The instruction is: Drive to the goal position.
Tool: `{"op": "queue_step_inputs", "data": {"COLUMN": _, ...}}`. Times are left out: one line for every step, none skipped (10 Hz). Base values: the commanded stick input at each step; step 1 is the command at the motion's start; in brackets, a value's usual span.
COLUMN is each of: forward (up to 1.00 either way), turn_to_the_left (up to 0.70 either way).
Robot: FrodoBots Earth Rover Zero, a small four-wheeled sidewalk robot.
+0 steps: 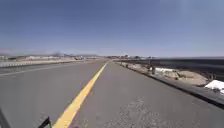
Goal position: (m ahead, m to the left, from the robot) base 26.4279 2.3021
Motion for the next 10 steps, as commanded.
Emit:
{"op": "queue_step_inputs", "data": {"forward": 0.85, "turn_to_the_left": 0.0}}
{"op": "queue_step_inputs", "data": {"forward": 0.85, "turn_to_the_left": 0.0}}
{"op": "queue_step_inputs", "data": {"forward": 0.85, "turn_to_the_left": 0.0}}
{"op": "queue_step_inputs", "data": {"forward": 0.85, "turn_to_the_left": 0.0}}
{"op": "queue_step_inputs", "data": {"forward": 0.85, "turn_to_the_left": 0.0}}
{"op": "queue_step_inputs", "data": {"forward": 0.85, "turn_to_the_left": 0.0}}
{"op": "queue_step_inputs", "data": {"forward": 0.85, "turn_to_the_left": 0.0}}
{"op": "queue_step_inputs", "data": {"forward": 0.85, "turn_to_the_left": 0.0}}
{"op": "queue_step_inputs", "data": {"forward": 0.85, "turn_to_the_left": 0.0}}
{"op": "queue_step_inputs", "data": {"forward": 0.85, "turn_to_the_left": 0.0}}
